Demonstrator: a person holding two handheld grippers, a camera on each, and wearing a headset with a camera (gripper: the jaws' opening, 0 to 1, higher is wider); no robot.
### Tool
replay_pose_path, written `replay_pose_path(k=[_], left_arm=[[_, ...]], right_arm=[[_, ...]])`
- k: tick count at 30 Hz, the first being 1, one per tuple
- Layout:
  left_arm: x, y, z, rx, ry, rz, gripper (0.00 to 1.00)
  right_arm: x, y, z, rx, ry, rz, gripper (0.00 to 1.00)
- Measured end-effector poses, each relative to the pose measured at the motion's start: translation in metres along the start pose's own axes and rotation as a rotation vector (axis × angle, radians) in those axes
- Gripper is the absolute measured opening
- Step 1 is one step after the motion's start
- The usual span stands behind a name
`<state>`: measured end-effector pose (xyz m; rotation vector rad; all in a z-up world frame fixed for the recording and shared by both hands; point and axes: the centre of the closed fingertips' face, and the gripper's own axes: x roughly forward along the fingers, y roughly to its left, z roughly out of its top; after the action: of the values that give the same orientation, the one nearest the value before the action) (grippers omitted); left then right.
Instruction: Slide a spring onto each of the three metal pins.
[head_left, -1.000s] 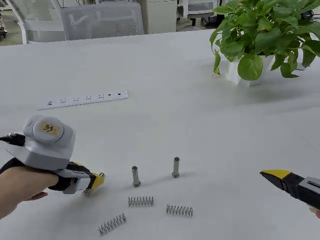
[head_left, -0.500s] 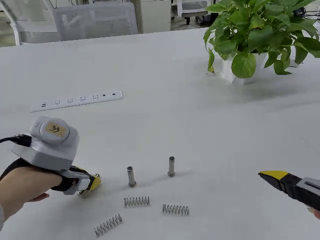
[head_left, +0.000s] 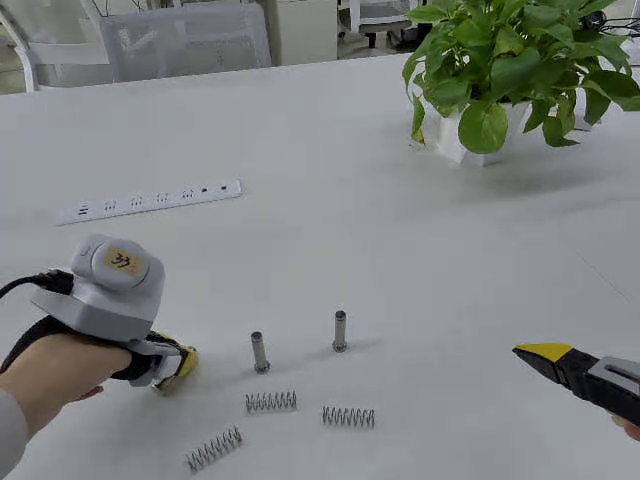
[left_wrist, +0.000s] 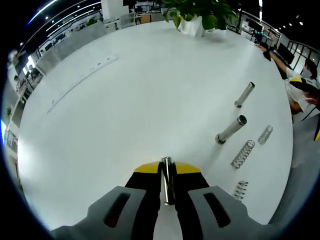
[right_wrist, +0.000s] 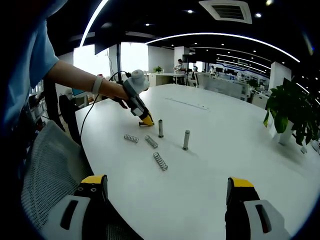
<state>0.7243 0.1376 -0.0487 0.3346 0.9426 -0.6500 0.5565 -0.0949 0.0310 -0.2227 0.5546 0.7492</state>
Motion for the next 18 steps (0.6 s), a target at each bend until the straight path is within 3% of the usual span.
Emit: replay_pose_path(k=[6, 18], left_arm=[[0.0001, -0.0003, -0.0001, 0.037, -0.009, 0.037, 0.05], [0.0007, 0.0045, 0.0010, -0.022, -0.059, 0.054, 0.04]], right_arm=[[0.0020, 0.0005, -0.0019, 0.010, 0.000, -0.002, 0.98], [0.0072, 0.0053, 0.0033, 0.016, -0.021, 0.004, 0.97]])
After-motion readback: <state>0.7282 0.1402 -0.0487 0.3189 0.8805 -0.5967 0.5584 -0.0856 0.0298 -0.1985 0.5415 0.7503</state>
